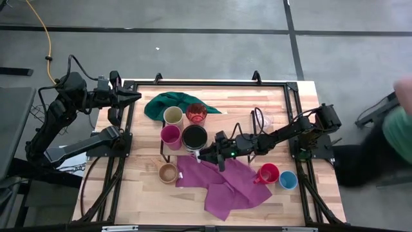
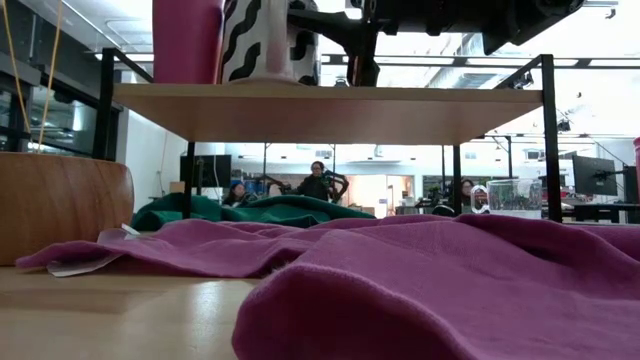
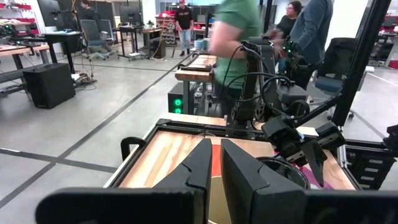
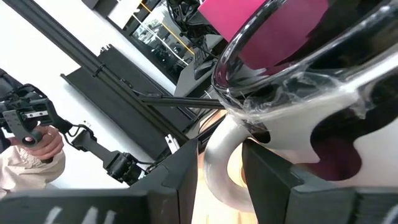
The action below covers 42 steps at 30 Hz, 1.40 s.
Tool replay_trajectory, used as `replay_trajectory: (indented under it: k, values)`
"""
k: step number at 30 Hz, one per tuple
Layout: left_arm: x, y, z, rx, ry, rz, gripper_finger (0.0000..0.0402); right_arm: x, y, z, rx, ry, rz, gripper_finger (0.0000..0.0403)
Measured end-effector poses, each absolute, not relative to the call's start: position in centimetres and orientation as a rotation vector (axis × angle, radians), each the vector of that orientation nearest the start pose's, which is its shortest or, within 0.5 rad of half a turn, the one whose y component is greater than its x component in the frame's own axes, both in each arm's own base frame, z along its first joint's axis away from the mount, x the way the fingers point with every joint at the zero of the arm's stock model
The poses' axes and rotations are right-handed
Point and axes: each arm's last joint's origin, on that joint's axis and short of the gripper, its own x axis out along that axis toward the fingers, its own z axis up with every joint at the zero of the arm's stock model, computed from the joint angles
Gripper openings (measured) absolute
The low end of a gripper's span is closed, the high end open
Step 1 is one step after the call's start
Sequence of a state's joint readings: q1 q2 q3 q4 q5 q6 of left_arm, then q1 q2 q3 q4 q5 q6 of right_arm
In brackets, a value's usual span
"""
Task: Stack small to large cups/mugs on shelf
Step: Put the white mug on the shelf
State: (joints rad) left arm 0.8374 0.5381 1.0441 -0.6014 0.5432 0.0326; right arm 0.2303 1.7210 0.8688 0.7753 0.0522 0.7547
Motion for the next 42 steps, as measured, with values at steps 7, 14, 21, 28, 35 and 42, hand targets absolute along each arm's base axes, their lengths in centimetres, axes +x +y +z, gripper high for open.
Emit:
replay_trajectory:
  k: [7,14,21,28,35,42]
  values:
    - [5.8,4.2,40.1,-0.029,0.079,0.292,0.0024,35.3,8.1,21.2,0.738,0.144,0.144,0.0115]
    - [5.8,4.2,40.1,-0.029,0.079,0.292,0.0024,35.3,8.2,21.1,0.736,0.15,0.143,0.0115]
    - [5.8,4.2,40.1,-0.029,0.079,0.292,0.0024,35.0,8.1,21.5,0.721,0.173,0.143,0.0115]
    - [5.8,4.2,40.1,-0.023,0.08,0.292,0.0024,34.5,8.0,22.0,0.696,0.2,0.121,0.0115]
    - [5.8,4.2,40.1,-0.022,0.08,0.293,0.0024,34.4,8.0,22.1,0.695,0.194,0.122,0.0115]
    - [5.8,4.2,40.1,-0.021,0.08,0.292,0.0024,33.8,7.5,22.9,0.672,0.207,0.092,0.0115]
